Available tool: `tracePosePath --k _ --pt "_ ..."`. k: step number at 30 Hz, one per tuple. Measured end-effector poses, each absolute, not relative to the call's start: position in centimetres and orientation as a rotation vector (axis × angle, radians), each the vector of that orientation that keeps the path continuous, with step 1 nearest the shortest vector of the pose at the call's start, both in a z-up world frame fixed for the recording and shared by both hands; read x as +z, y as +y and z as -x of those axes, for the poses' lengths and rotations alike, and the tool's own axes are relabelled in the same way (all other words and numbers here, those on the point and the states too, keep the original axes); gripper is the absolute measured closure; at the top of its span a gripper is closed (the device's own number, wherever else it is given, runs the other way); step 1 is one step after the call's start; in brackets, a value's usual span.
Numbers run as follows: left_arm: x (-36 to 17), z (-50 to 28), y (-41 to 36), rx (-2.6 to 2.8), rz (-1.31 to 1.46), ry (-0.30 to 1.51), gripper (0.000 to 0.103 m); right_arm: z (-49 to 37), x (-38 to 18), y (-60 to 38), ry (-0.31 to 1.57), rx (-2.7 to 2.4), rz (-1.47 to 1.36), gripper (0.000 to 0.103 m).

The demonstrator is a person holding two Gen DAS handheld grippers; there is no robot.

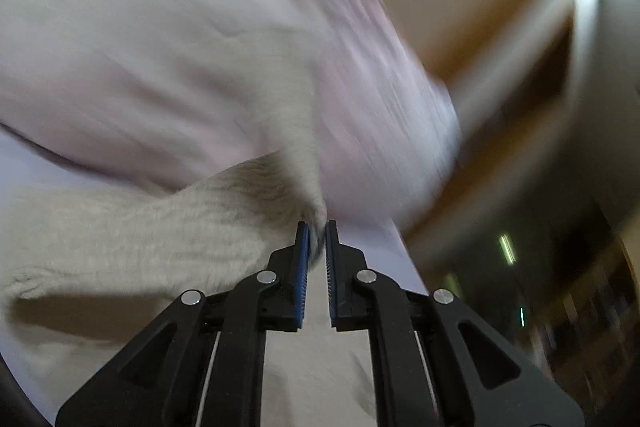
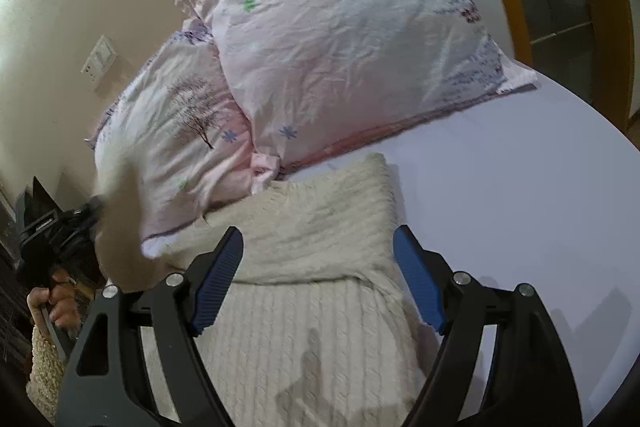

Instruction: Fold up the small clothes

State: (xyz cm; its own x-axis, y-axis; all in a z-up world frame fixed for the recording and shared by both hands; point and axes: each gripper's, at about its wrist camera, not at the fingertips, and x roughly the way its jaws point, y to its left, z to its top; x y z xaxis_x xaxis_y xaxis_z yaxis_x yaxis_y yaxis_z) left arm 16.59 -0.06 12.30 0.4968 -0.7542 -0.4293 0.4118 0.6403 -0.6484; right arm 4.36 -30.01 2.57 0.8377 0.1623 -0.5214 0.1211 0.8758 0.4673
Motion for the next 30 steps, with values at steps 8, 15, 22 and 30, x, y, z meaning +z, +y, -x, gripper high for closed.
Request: tracePosePath --k 8,15,22,30 --pt "11.0 -10.0 1.3 -0.811 0.378 0.777 0.092 3.3 2.3 -31.9 0.629 0.154 -0.480 0.014" --pt "7.9 2.5 14.9 -0.610 0.433 0.763 0.027 12.9 -1.3 -32.1 0.728 0.432 -0.588 0.014" --pt "1.0 10.0 19.0 -0.549 0.460 0.881 0.016 14.2 -9.5 -31.9 0.932 0.480 -0.817 0.015" --pt "-5.2 9.3 15.7 -0.621 0.558 0.947 0.033 10.9 -13.1 -29.1 0.912 0.674 -0.960 0.066"
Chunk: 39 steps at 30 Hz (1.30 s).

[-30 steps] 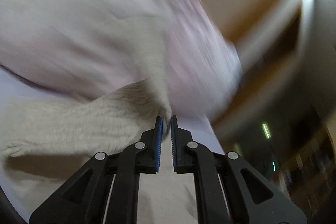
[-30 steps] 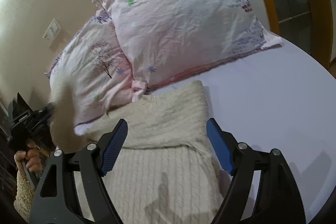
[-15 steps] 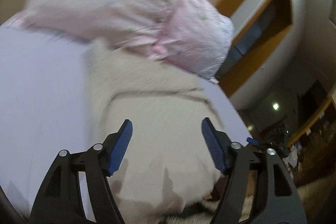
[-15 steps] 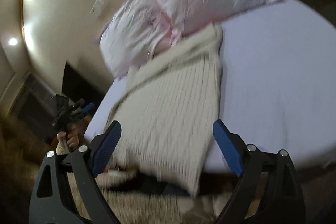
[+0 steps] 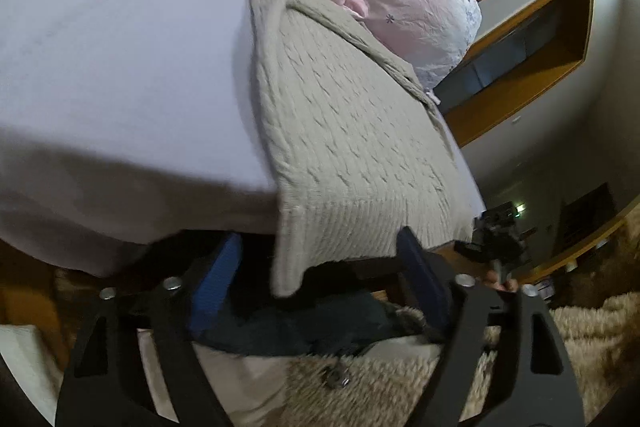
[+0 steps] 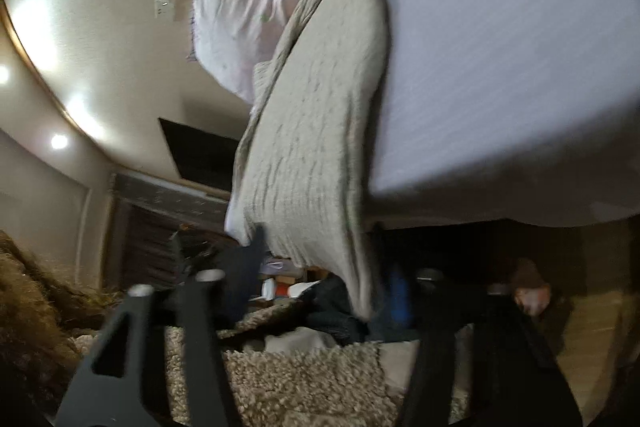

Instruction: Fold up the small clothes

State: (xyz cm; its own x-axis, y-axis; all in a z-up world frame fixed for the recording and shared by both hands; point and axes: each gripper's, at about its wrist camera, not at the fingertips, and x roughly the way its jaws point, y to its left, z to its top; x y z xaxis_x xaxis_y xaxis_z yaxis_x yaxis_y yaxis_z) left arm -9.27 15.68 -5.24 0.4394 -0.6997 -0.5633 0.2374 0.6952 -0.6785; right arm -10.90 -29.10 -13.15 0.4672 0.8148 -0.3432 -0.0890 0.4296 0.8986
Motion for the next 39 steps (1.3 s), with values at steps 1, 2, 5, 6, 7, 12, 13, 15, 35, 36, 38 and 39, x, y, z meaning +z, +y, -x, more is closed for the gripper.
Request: tracePosePath --k 1,2,5,6,7,12,13,15,35,36,38,39 --pt "-5.6 9.3 15.4 -0.621 0.567 0.950 0.045 10.8 -13.1 -28.7 0.907 0.689 -0.955 0.079" --pt "-6.0 9.1 15.3 -0.618 0.574 0.959 0.054 10.8 -13.0 -28.5 0.902 0.696 -0.948 0.089" --pt "-6.7 8.9 15.3 -0.634 0.646 0.968 0.094 11.3 -11.7 -28.4 0.860 0.717 -0.916 0.096" --pt "-6.5 9.1 15.4 -0.651 0.670 0.959 0.096 11.5 -11.0 -28.4 0.839 0.723 -0.907 0.096" --pt "-5.9 9.4 15.4 -0.671 0.674 0.940 0.096 11.5 -9.7 -28.5 0.803 0.730 -0.887 0.096" --pt "0.9 7.9 15.7 -0.760 0.628 0.768 0.097 8.9 -1.7 -28.6 0.635 0.747 -0.735 0.097" --pt "2.7 6.4 15.6 -0.755 0.605 0.728 0.097 7.3 0.6 -28.7 0.589 0.744 -0.689 0.097" --pt "5.6 2.7 15.9 -0.693 0.592 0.647 0.097 4.5 3.7 -28.9 0.522 0.726 -0.636 0.097" --pt "1.2 -16.6 17.4 -0.265 0.588 0.854 0.016 -13.6 0.4 -34.3 0.393 0.106 -0.723 0.005" --pt "0.4 -16.7 17.3 -0.279 0.601 0.885 0.019 -13.9 -0.2 -34.5 0.420 0.104 -0.744 0.005" --pt "-0.6 -17.0 16.5 -0.274 0.586 0.920 0.022 -14.5 -0.8 -34.9 0.456 0.128 -0.790 0.005" --pt "-1.2 -17.1 16.1 -0.264 0.571 0.940 0.025 -14.7 -0.9 -35.0 0.459 0.132 -0.794 0.005"
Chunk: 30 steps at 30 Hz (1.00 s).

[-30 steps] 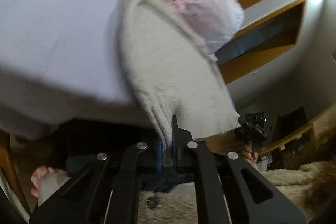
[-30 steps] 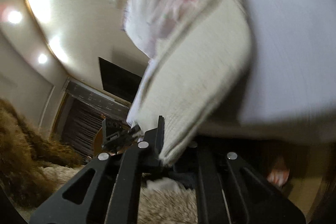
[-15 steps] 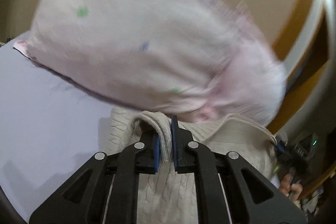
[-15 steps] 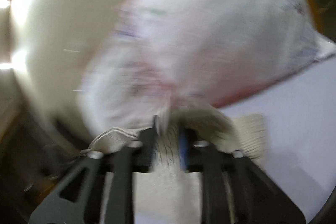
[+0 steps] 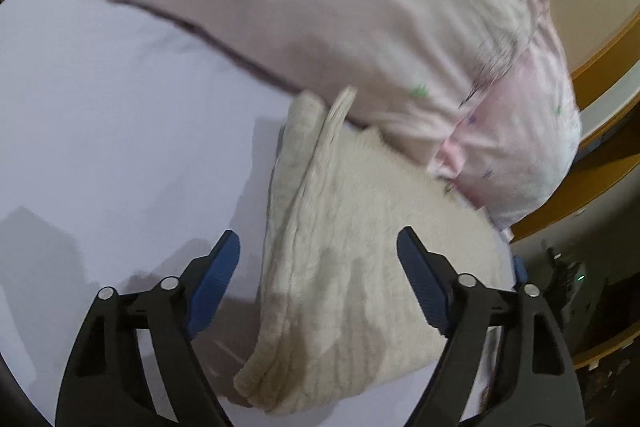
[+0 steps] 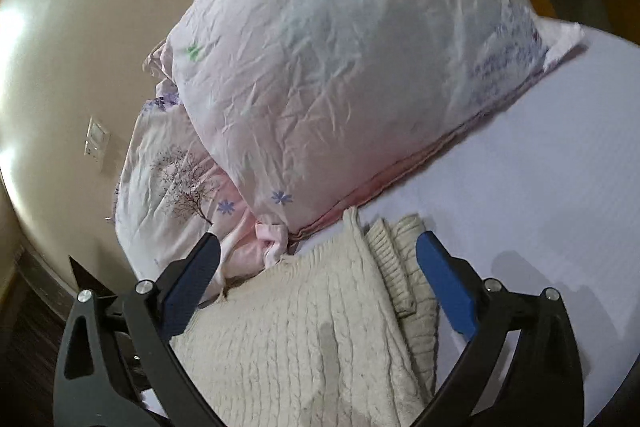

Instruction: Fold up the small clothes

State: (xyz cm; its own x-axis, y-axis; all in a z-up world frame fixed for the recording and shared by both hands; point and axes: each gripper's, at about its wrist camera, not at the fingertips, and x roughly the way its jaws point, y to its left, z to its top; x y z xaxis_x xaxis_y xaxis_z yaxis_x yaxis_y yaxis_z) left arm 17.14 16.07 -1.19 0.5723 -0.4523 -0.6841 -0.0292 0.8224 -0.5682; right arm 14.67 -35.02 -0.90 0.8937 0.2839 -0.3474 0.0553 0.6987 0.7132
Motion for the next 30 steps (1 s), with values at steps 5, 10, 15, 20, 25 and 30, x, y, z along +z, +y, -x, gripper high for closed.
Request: tracePosePath --k 5,10,15,20,25,30 --pt "-2.8 -17.1 14.6 -0.265 0.597 0.922 0.044 -13.8 -0.8 -34.8 0.448 0.178 -0.796 0.005" --pt "-2.0 -17.8 12.7 -0.399 0.861 0.942 0.084 -13.8 -0.6 -35.0 0.453 0.215 -0.828 0.005" --pt "4.9 -19.6 2.3 -0.757 0.885 0.830 0.084 -12.3 0.4 -36.4 0.372 0.173 -0.836 0.005" --pt "2.2 -24.5 -10.2 -1.061 1.131 1.009 0.075 -11.7 0.2 -38.4 0.367 0.091 -0.828 0.005" --pt "2.4 -24.6 -10.6 -1.087 1.055 0.997 0.060 -12.2 -1.0 -40.6 0.440 0.115 -0.908 0.005" --pt "3.4 -22.6 -3.8 -0.715 0.664 0.941 0.035 -14.2 -2.3 -39.9 0.635 0.246 -0.944 0.002"
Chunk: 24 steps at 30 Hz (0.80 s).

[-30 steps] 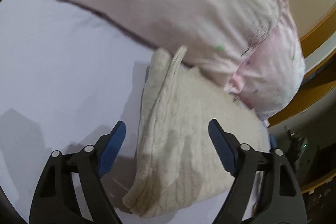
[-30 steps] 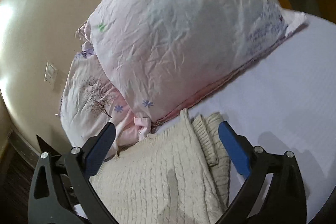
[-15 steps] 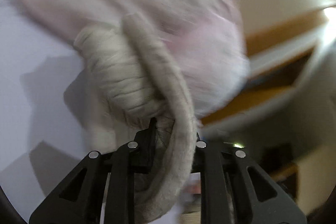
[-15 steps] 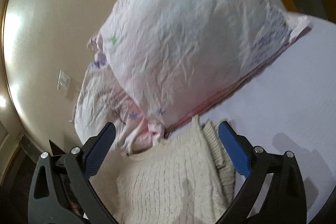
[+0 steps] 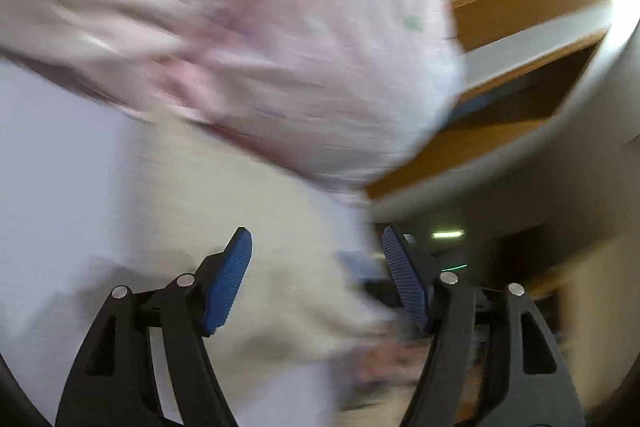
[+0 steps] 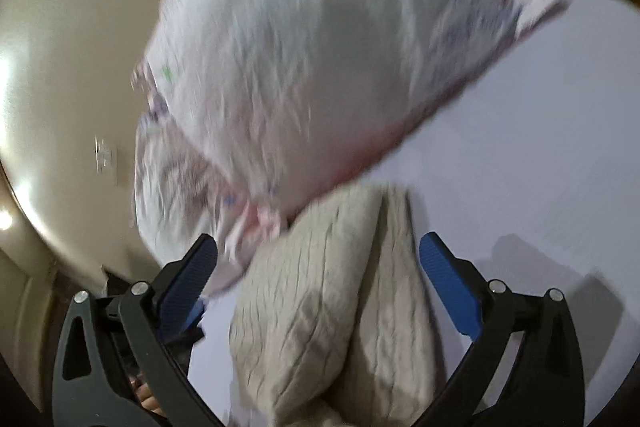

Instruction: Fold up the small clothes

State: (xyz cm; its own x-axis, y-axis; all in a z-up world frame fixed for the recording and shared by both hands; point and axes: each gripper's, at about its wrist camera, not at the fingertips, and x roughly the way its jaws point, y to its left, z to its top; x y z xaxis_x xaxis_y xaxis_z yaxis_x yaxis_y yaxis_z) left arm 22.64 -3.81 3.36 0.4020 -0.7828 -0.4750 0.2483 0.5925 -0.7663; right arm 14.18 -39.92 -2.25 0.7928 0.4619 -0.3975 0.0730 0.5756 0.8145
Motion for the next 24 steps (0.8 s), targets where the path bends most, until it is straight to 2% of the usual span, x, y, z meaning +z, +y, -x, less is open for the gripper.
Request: tracePosePath --k 6,7,10,12,13,14,15,16,18,21,24 --pt "-0.5 -22.4 -4.2 -0.691 0.604 1.069 0.034 -16.6 -4.5 -37.6 0.862 0.193 -0.884 0.002" --pt "-0.7 -22.4 -4.9 -0.686 0.578 1.072 0.027 -16.7 -4.6 -37.4 0.873 0.185 -0.876 0.002" --pt "-1.8 -21.4 -6.5 -0.652 0.493 1.081 0.024 -16.7 -4.6 -36.8 0.878 0.195 -0.869 0.003" --pt "-2.8 -21.3 -7.1 -0.651 0.495 1.089 0.024 -16.9 -4.7 -36.1 0.878 0.213 -0.856 0.018" --pt "-2.9 -21.2 -7.1 -0.657 0.508 1.059 0.025 -17.0 -5.0 -35.6 0.894 0.216 -0.857 0.036" --pt "-2.9 -21.3 -7.2 -0.656 0.510 1.047 0.026 -17.0 -5.2 -35.1 0.894 0.200 -0.851 0.043" --pt "-3.0 -21.2 -7.1 -0.643 0.502 1.049 0.041 -16.9 -5.0 -34.8 0.881 0.188 -0.841 0.049" --pt "-3.0 -21.2 -6.5 -0.645 0.514 1.053 0.053 -16.8 -4.9 -34.2 0.877 0.220 -0.856 0.060" --pt "-2.8 -21.1 -4.6 -0.680 0.559 1.042 0.063 -16.6 -4.2 -33.3 0.858 0.265 -0.870 0.065" --pt "-0.5 -19.4 -0.2 -0.668 0.510 0.943 0.064 -17.2 -3.0 -30.1 0.856 0.392 -0.838 0.068" --pt "1.1 -18.8 3.2 -0.560 0.406 0.864 0.062 -19.2 -2.4 -24.6 0.911 0.445 -0.680 0.066"
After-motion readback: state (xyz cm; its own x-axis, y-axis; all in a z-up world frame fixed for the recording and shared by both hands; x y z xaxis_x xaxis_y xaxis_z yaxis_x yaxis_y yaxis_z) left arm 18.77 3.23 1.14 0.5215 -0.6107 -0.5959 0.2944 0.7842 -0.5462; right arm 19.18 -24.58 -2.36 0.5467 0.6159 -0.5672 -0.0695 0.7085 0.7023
